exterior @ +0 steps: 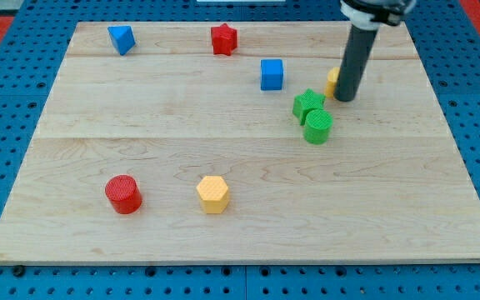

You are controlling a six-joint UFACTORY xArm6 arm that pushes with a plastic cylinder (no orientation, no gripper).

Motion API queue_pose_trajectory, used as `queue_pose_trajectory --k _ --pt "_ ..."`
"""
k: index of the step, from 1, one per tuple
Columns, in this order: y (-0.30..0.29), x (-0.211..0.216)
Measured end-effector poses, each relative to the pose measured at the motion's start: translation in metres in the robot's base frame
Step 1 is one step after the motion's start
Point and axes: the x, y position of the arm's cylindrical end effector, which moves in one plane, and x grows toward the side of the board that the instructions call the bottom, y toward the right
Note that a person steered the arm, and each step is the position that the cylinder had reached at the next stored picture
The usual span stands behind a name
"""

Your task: Place the yellow heart at the top right side of the board

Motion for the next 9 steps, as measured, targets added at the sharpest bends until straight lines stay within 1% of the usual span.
queue_pose_trajectory --k 2,3,4,5,6,7,9 --pt "-0.028 -0.061" --pt "-0.057 -0.084" --pt "-0.096 -0.092" --pt "-0.063 -0.096" --pt "-0.045 -0.094" --pt "-0.041 -0.094" --pt "0.000 -0.102"
